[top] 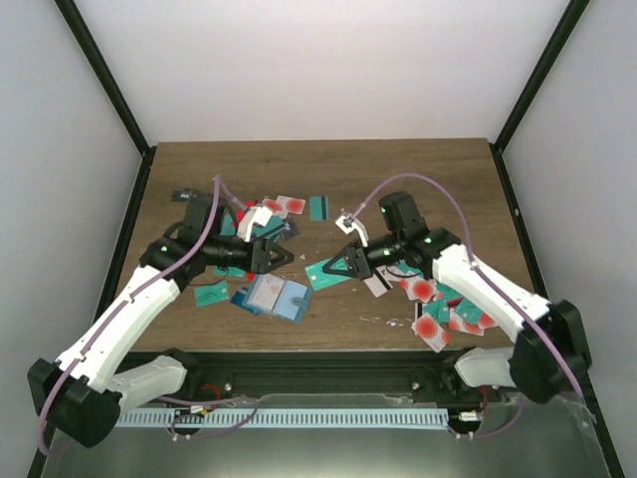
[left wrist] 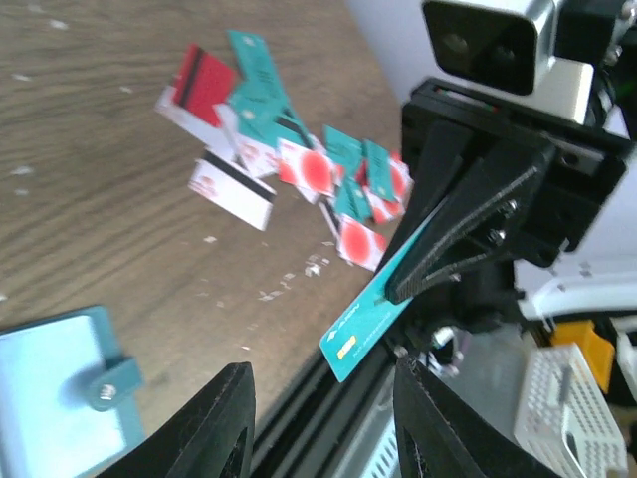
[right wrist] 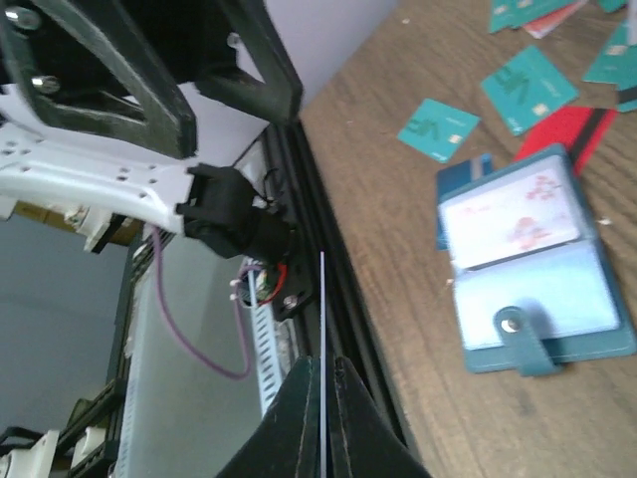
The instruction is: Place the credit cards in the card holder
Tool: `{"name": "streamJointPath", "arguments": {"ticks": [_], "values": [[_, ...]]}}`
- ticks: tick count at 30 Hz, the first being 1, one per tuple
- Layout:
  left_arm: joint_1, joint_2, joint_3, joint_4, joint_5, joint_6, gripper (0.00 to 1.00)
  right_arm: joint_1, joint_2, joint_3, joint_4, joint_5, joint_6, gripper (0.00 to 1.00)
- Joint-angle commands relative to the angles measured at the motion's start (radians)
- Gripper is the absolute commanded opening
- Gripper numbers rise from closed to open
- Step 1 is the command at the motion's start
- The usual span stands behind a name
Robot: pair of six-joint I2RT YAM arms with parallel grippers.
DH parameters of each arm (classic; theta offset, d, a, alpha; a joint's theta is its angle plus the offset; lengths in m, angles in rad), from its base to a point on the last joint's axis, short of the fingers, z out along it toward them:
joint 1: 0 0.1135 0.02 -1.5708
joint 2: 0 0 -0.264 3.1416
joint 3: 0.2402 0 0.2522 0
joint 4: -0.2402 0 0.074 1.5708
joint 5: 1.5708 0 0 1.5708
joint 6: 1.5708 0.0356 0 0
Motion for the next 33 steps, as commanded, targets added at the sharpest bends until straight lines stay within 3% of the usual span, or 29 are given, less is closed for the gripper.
{"name": "streamJointPath", "arguments": {"ticks": [1,13,22,30,33], "values": [[-0.057,-0.053,-0.040,0.067,0.113,0.008,0.41,0.015,-0.106,-0.053,0.013,-0.107,-0.041,0.01],[-0.217,-0.016,-0.001,0.044,0.225,0.055,0.42,0.105,-0.222,-0.121,0.097,-0.211,0.044,0.01],[-0.268,0.027,0.026,-0.004,0.239,0.085,0.28,0.126,-0.210,-0.109,0.109,-0.199,0.060,0.01],[-0.287,0.035,0.018,-0.017,0.256,0.083,0.05,0.126,-0.187,-0.101,0.125,-0.200,0.057,0.01],[-0.287,0.028,0.016,-0.020,0.211,0.074,0.04,0.126,-0.181,-0.113,0.128,-0.184,0.054,0.03]]}}
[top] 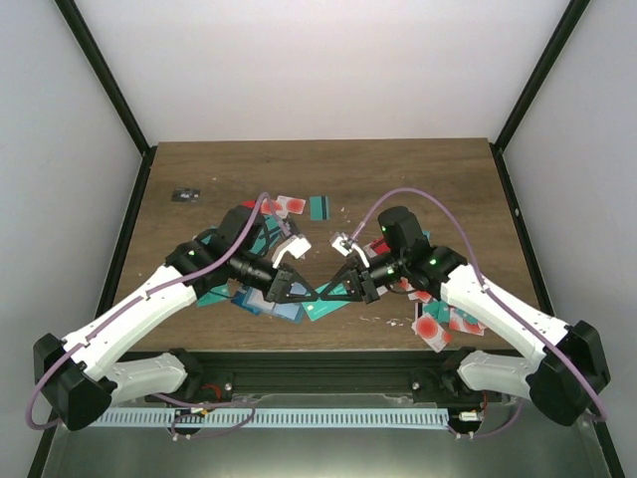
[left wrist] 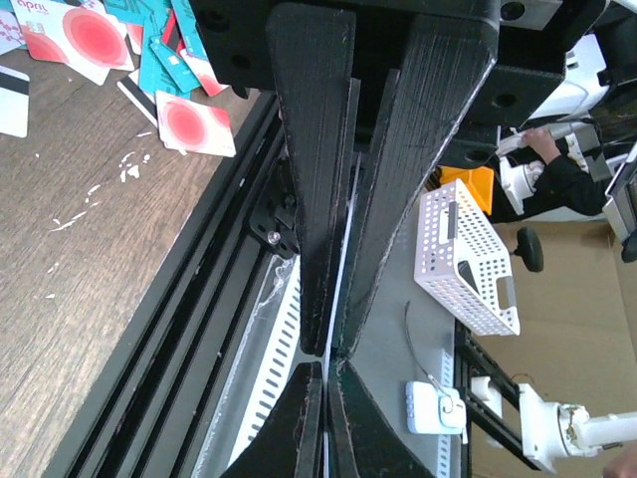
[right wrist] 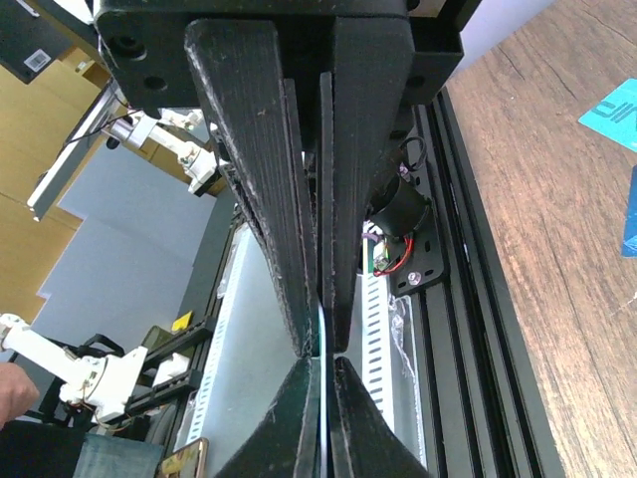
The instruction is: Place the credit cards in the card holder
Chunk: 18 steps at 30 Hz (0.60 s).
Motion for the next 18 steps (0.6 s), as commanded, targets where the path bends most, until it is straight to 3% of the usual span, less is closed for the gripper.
{"name": "streamJointPath", "arguments": {"ticks": [1,4,6,11,14,18], "values": [[-0.008,-0.006,0.014,-0.015,-0.046,0.001,0.04,0.008,0.011,0.008,0.025,0.021,-0.001,0.12],[0.005,-0.007,0.015,-0.058,-0.209,-0.019,0.04,0.008,0.018,0.004,-0.005,0.149,0.004,0.31],[0.041,-0.015,0.001,-0.087,-0.307,-0.040,0.04,0.007,0.023,-0.010,-0.015,0.234,0.031,0.35],[0.186,-0.080,-0.075,-0.122,-0.376,-0.059,0.04,0.007,0.030,-0.112,0.057,0.334,0.182,0.41],[0.284,-0.082,-0.123,-0.159,-0.397,-0.040,0.04,0.007,0.029,-0.186,0.138,0.341,0.271,0.43],[0.335,-0.056,-0.175,-0.155,-0.427,-0.036,0.04,0.007,0.040,-0.258,0.225,0.340,0.358,0.52]]}}
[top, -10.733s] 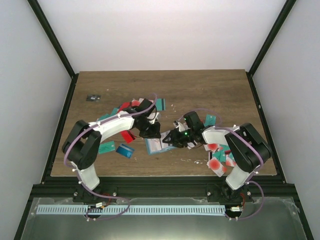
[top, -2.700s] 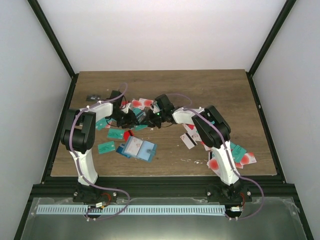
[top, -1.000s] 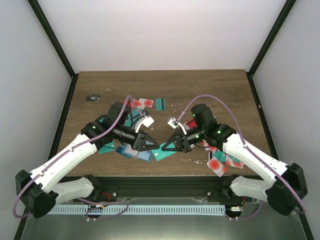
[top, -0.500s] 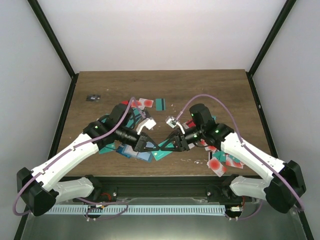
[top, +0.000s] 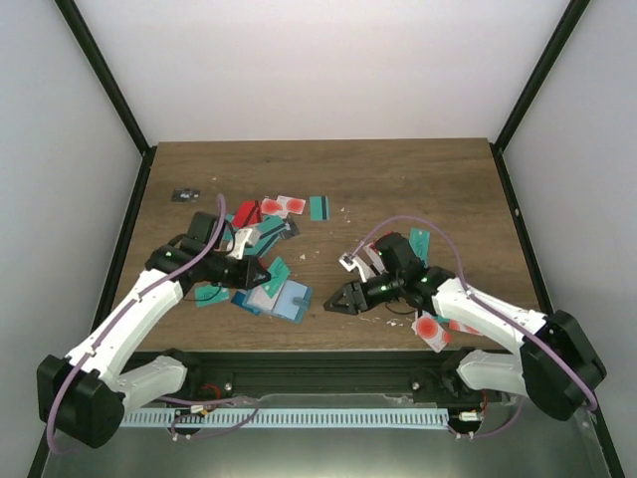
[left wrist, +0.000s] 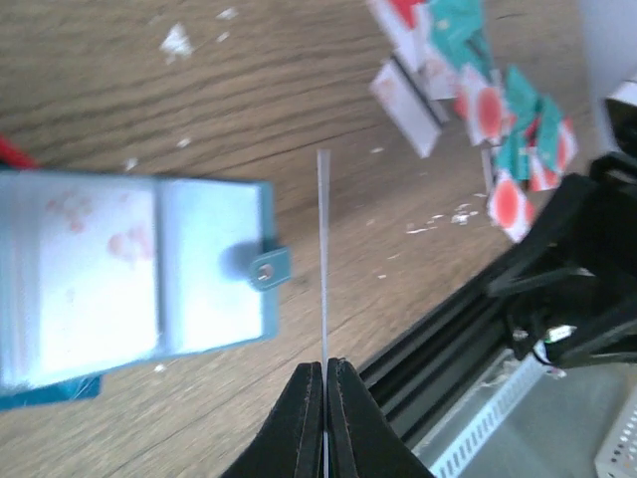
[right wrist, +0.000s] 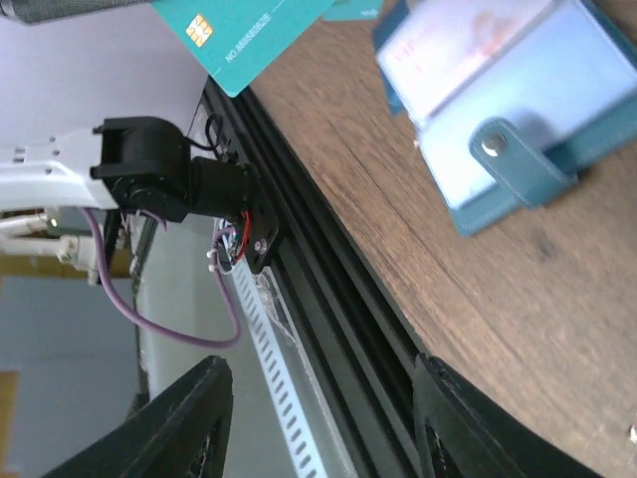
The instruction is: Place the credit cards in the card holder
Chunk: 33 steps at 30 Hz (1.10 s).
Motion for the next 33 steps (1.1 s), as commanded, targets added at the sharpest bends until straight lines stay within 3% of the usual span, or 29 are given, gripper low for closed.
{"name": "streamJointPath", "arguments": {"ticks": [1,11,20,33], "values": [[0.036,0.021,-0.043,-0.023,-0.070,-0.002,0.04,0.008,0.014,-0.048,0.130,0.030,0.135,0.53],[0.081,0.170,-0.092,0.060,-0.148,-0.022,0.04,0.052,0.102,-0.072,0.194,0.118,0.216,0.55],[0.082,0.320,-0.104,0.124,-0.098,-0.035,0.04,0.064,0.176,-0.089,0.227,0.160,0.253,0.49],[0.009,0.302,-0.157,0.123,-0.122,-0.164,0.04,0.064,0.211,-0.080,0.226,0.169,0.231,0.45]]}}
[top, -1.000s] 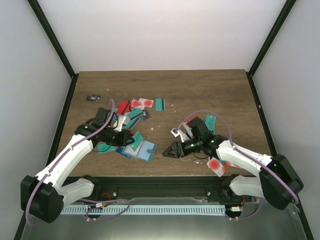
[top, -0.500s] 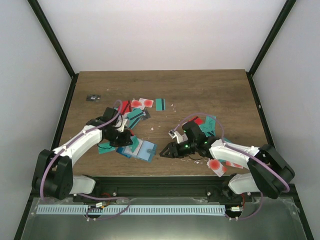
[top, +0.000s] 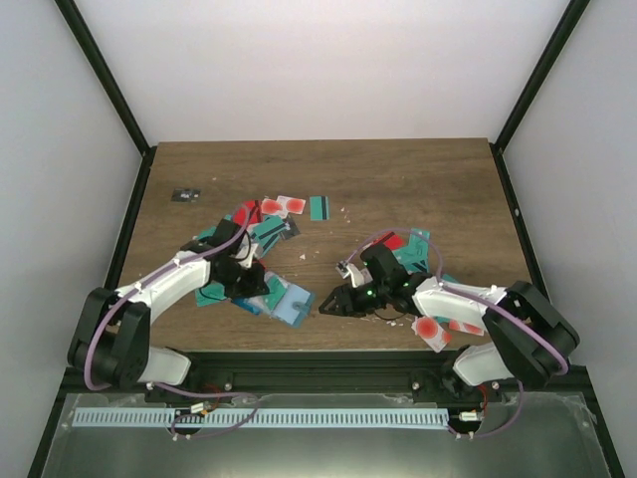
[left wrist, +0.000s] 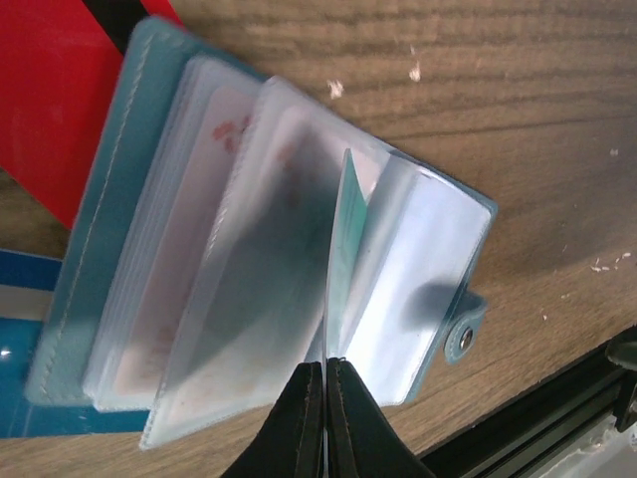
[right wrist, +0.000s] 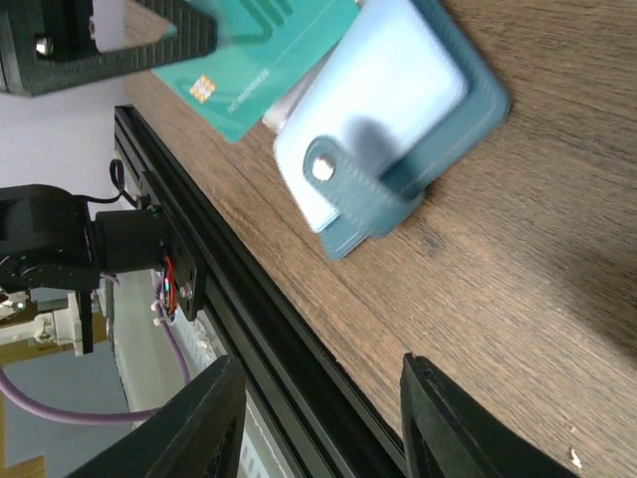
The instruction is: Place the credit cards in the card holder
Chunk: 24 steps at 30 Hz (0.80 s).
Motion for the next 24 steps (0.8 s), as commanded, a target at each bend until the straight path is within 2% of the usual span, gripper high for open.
{"name": "streamJointPath", "arguments": {"ticks": [1,9,12,17,20,24], "values": [[-0.055,-0.034,-0.047,0.004,-0.008,-0.100,0.04,0.010,0.016,0.009,0.011,0.021,-0.022,0.45],[-0.176,-0.069,-0.064,0.080,-0.035,-0.300,0.04,0.010,0.055,0.016,0.003,0.064,0.010,0.41],[-0.189,-0.064,-0.047,0.078,-0.060,-0.306,0.04,0.014,0.035,0.006,-0.001,0.041,0.023,0.41],[-0.188,-0.103,0.060,-0.090,-0.205,-0.265,0.04,0.041,-0.032,-0.007,-0.057,0.076,0.035,0.41],[-0.189,-0.136,0.094,-0.185,-0.221,-0.242,0.04,0.052,-0.050,-0.023,-0.059,0.080,0.052,0.41],[-0.188,-0.172,0.115,-0.269,-0.241,-0.212,0.04,0.180,-0.041,0.029,-0.068,0.085,0.027,0.40]]}}
